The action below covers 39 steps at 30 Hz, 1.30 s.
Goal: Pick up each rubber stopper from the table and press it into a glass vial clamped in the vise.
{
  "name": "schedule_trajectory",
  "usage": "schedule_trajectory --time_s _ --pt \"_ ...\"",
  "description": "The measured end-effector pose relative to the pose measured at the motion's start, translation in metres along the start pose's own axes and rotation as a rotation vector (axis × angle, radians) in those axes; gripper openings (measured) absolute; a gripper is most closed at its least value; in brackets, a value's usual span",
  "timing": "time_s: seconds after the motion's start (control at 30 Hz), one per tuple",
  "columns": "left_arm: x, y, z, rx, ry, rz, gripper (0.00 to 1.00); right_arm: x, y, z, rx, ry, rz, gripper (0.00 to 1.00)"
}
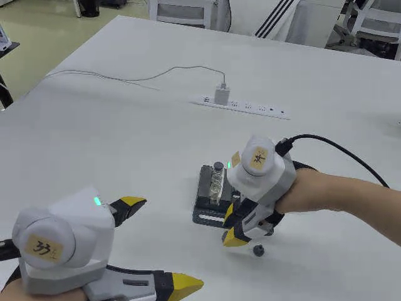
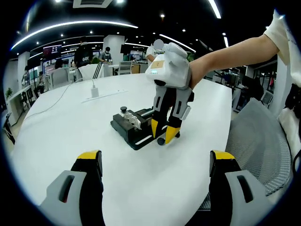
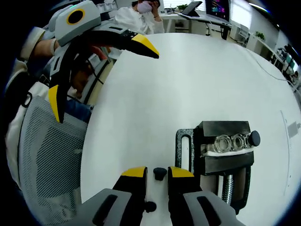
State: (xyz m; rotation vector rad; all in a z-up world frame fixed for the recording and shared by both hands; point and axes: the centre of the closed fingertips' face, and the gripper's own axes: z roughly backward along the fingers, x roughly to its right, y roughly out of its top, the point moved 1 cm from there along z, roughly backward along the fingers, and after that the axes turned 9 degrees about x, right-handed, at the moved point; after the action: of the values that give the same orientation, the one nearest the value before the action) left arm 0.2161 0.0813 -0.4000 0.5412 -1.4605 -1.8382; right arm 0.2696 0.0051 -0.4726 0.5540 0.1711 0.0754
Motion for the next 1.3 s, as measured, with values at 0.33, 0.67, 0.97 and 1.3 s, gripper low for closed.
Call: schedule_trajectory --time_s 0.33,0.67,0.97,1.3 --pt "0.000 -0.003 0.001 -0.001 0.003 0.006 0.94 -0.001 -0.004 -0.005 -0.005 -0.005 -0.023 0.12" --pt "0.000 -0.005 0.002 -0.003 0.009 0.013 0.93 -0.002 -0.008 -0.008 -0.018 -0.006 -0.015 0.11" --pt "0.002 -0.005 0.001 -0.001 0.006 0.014 0.93 0.000 -0.006 -0.009 -0.048 -0.037 -0.008 0.09" --pt "0.001 -0.006 0.002 -0.001 0.007 0.017 0.93 -0.001 -0.005 -0.011 -0.137 -0.057 0.093 0.08"
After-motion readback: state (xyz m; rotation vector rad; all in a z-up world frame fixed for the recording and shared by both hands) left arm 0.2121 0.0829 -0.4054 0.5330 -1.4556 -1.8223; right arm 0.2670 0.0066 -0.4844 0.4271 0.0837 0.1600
